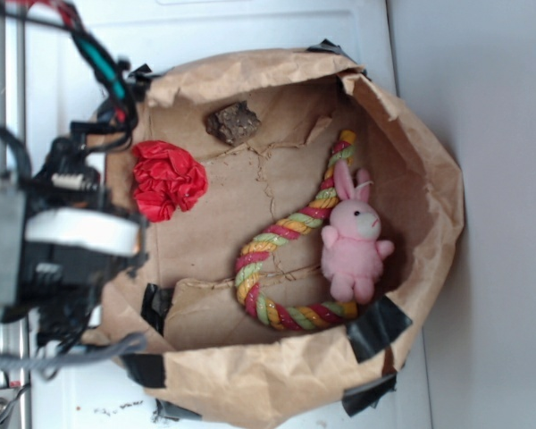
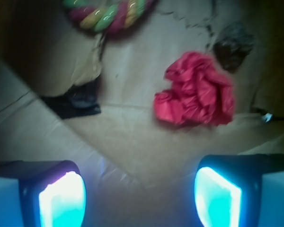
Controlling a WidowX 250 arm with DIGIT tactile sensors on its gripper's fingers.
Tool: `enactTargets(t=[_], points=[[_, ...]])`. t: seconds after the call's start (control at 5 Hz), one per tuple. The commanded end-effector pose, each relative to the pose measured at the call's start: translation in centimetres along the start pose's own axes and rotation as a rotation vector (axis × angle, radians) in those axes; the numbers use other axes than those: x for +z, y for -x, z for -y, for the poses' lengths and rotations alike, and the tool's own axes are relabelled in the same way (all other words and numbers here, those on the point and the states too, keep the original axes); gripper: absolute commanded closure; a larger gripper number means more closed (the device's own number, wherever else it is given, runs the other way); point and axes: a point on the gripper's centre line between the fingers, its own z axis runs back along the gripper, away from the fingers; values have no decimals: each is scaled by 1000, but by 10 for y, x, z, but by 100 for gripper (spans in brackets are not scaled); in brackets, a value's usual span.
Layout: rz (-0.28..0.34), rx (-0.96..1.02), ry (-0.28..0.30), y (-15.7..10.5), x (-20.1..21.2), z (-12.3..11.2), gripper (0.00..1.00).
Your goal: Grab the red paper.
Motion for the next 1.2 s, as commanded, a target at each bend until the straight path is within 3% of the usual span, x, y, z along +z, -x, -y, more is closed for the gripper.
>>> enactTargets(t=[0.0,0.4,1.0], points=[[27,67,20,-15,9,-25,0],[22,149,41,-26,23,-30,0],[-20,210,15,-40,13,-27,0]])
